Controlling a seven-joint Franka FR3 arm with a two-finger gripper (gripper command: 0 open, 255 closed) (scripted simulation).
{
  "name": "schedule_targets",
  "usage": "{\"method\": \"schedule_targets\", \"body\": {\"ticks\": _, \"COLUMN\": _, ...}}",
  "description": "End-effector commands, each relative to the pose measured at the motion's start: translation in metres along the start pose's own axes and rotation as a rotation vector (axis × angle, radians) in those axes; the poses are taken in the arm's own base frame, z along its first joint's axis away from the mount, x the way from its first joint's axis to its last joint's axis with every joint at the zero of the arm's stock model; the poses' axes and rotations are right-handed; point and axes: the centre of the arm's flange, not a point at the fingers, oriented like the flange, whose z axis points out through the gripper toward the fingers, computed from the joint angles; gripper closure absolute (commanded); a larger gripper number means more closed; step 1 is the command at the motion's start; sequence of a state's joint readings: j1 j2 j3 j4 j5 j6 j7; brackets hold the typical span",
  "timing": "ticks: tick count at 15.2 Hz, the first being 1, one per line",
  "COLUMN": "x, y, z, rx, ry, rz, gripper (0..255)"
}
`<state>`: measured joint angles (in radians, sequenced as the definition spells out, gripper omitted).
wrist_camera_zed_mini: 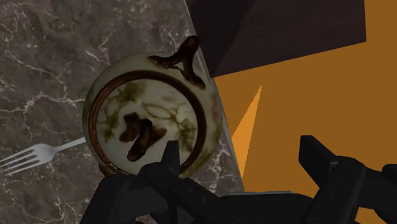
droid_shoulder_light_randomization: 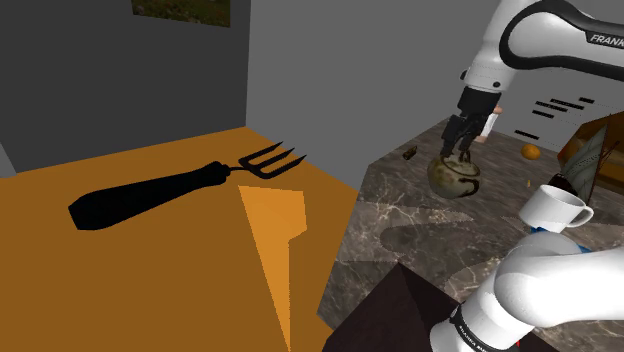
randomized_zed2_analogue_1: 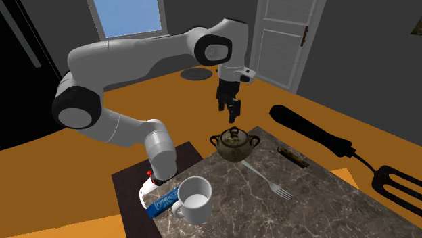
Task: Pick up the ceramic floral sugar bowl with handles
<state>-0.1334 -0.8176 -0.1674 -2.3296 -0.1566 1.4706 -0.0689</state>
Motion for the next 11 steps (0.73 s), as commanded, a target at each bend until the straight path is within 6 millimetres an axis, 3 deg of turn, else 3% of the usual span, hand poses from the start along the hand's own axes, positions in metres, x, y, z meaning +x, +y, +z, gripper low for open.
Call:
{"method": "schedule_targets", "body": {"ticks": 1, "x": -0.001, "y": 0.026, "z": -0.006, "rx": -0.009, "ry": 0.012, "rz": 0.009, "gripper": 0}}
{"method": "schedule_targets", "body": {"ticks": 5, "x": -0.007, "y": 0.074, "z": -0.021, "rx": -0.026, "ry": 0.035, "rz": 0.026, "gripper": 0}}
{"method": "schedule_targets", "body": {"ticks": 11, "x": -0.005, "y": 0.073, "z": 0.011, "rx": -0.026, "ry": 0.035, "rz": 0.026, "gripper": 0}}
